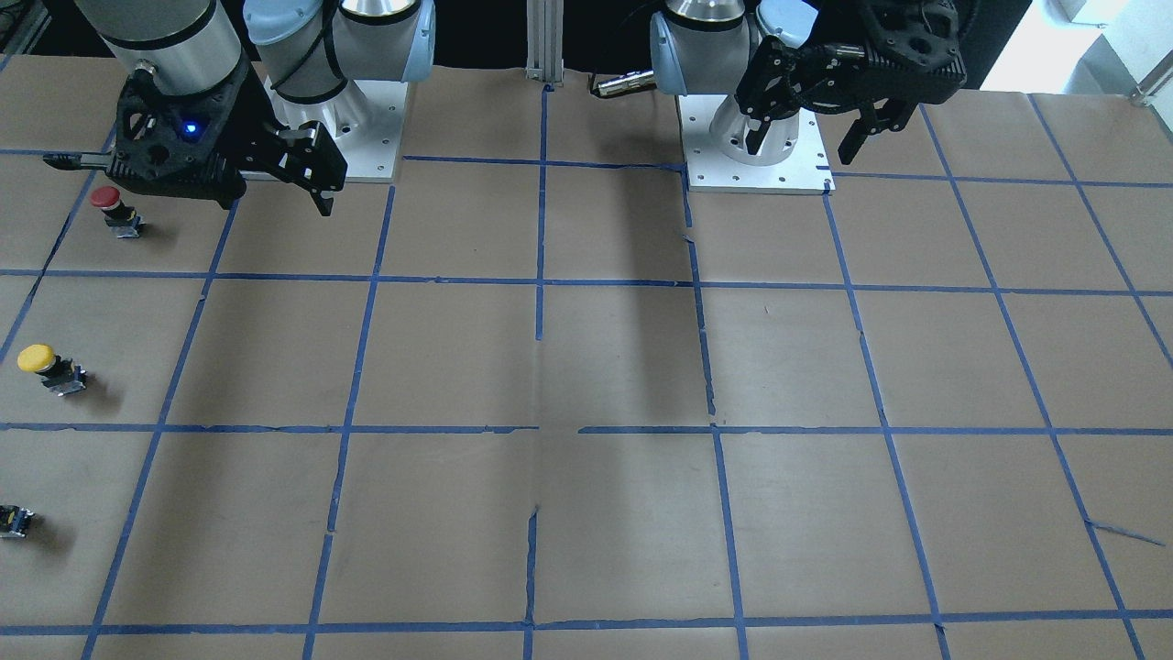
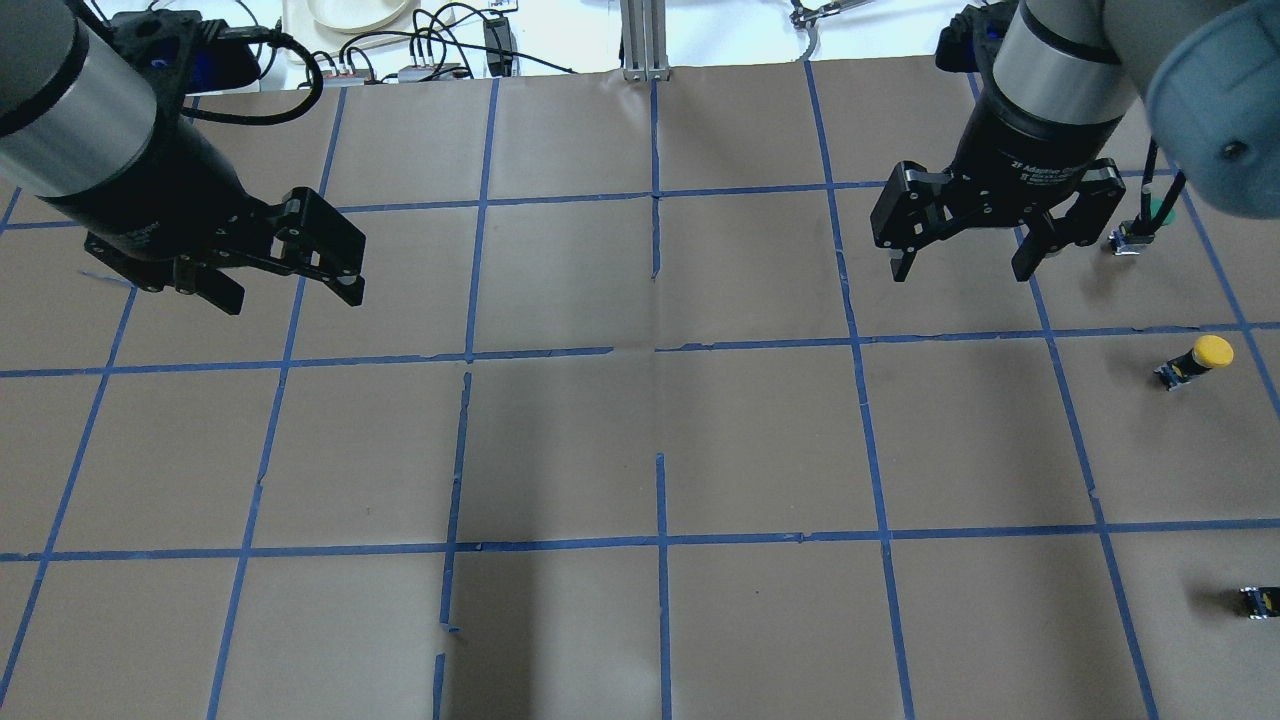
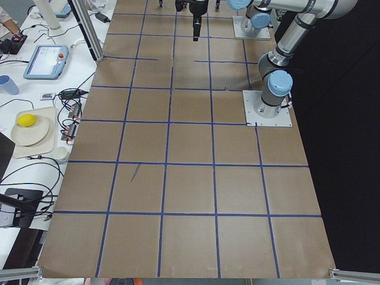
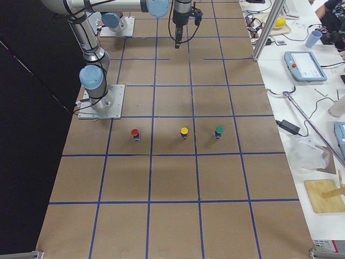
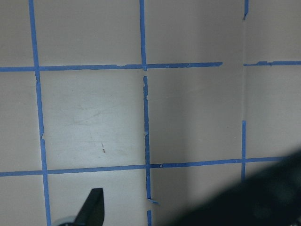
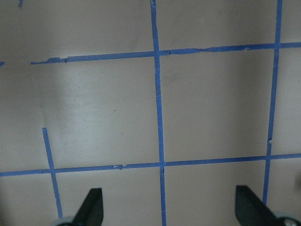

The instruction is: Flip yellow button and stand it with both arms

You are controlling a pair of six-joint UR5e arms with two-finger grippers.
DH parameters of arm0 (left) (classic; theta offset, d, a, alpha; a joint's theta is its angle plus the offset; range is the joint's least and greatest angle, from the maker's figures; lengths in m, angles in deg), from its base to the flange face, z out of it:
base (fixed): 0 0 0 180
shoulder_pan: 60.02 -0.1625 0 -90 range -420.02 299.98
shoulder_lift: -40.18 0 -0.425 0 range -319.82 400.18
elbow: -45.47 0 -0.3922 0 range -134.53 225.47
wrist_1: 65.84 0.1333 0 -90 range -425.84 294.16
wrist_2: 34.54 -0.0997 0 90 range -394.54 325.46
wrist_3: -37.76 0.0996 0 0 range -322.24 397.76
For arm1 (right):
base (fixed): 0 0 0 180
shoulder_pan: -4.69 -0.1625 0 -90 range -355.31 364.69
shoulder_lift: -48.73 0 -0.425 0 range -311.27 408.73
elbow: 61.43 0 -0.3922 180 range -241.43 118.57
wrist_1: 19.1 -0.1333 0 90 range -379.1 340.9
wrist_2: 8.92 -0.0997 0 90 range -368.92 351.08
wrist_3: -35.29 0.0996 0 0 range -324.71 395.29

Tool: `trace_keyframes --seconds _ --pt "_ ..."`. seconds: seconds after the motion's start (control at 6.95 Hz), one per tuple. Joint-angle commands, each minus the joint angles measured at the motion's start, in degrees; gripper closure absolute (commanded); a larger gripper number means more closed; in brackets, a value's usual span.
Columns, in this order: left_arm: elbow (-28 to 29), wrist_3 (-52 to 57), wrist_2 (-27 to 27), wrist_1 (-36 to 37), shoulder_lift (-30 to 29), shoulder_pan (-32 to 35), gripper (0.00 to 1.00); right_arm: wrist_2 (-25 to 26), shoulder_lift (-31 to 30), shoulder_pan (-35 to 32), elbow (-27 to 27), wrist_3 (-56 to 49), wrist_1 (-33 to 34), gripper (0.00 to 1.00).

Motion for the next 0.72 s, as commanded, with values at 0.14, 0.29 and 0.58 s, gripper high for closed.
trace_keyframes --seconds 0.14,0.29,0.58 --pt "-0.1 0.1 0.0 0.2 0.0 0.0 0.0 -0.2 0.0 -0.1 0.0 -0.2 -0.2 0.0" --pt "-0.1 0.1 -0.1 0.2 0.0 0.0 0.0 0.0 0.0 0.0 -0.1 -0.2 -0.2 0.0" --pt "-0.2 0.1 0.0 0.2 0.0 0.0 0.0 0.1 0.0 0.0 0.1 0.0 -0.3 0.0"
